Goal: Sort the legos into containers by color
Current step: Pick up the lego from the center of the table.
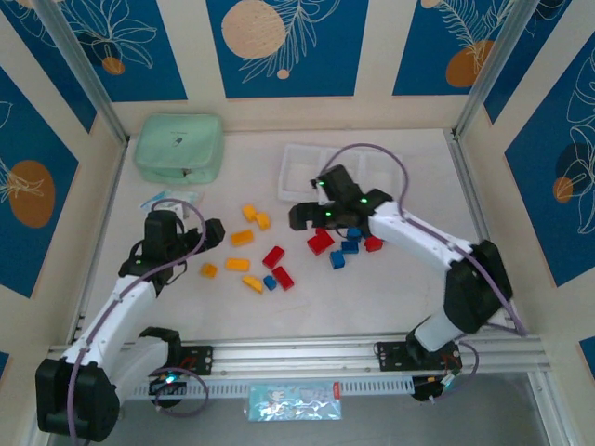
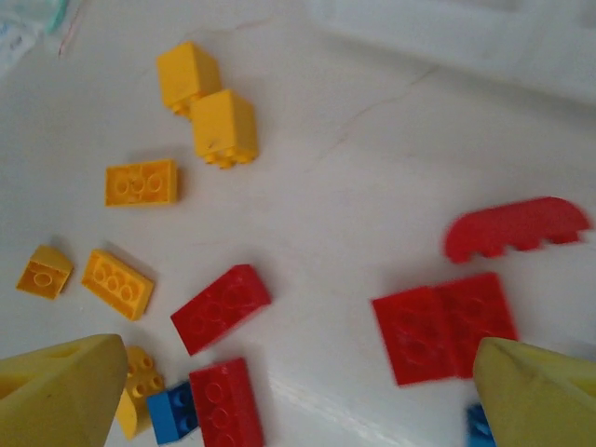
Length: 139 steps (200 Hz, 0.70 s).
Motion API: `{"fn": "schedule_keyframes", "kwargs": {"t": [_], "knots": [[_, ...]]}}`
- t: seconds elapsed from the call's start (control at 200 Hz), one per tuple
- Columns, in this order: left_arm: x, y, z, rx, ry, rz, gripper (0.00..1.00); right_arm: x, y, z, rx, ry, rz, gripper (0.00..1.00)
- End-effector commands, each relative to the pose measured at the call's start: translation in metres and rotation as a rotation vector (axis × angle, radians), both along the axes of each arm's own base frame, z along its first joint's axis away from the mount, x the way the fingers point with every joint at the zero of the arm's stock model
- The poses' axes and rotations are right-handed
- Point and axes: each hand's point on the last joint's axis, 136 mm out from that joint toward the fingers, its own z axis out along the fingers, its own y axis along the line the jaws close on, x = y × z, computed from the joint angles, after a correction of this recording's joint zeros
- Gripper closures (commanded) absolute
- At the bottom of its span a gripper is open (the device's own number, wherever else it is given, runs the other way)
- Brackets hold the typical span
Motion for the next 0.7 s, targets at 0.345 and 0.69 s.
{"fn": "schedule_keyframes", "kwargs": {"t": [0.345, 0.69], "knots": [[-0.015, -0.037, -0.008, -0.052, 0.144, -0.100, 0.00, 0.035, 0.077, -0.075, -0.154, 0.093, 0.166, 0.16], [-0.016, -0.030, -0.014, -0.027, 0.163, -0.057, 0.00, 0.053, 0.107, -0.095, -0.192, 0.069, 0.226, 0.20]]}}
